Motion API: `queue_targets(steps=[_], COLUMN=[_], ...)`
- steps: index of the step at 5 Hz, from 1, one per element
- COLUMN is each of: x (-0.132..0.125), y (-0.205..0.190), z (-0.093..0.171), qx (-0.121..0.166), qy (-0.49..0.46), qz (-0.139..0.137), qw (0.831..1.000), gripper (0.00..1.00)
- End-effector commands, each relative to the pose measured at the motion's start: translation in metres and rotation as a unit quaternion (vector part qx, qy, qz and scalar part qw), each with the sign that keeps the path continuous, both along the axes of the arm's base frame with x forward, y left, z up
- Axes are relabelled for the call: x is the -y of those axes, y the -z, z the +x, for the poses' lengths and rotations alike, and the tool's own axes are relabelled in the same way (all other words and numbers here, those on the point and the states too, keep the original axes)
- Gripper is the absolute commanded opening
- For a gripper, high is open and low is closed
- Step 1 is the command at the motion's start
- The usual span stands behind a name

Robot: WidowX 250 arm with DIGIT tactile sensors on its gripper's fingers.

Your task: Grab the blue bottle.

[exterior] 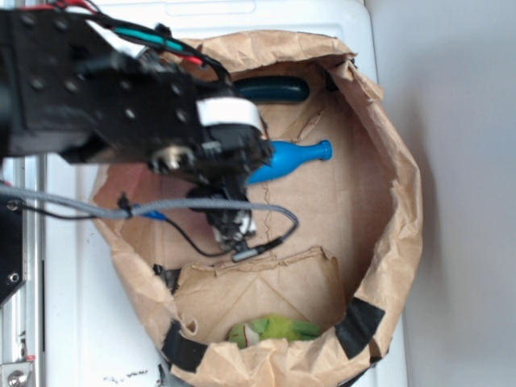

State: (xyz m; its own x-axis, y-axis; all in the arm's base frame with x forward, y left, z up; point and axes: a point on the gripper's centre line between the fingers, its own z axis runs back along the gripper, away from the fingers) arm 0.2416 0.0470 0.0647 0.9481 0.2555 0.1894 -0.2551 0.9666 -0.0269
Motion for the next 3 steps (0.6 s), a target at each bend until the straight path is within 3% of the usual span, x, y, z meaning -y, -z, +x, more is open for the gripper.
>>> queue_targets(steps=[1, 3], x=[-0.024, -0.007], y=[-0.023, 0.006], z=[-0.009, 0.005], qx=[0.026, 0.025], qy=[-0.01, 0.004], qz=[-0.008, 0.022], qw=[1.0, 0.999], gripper=[1.0, 1.0])
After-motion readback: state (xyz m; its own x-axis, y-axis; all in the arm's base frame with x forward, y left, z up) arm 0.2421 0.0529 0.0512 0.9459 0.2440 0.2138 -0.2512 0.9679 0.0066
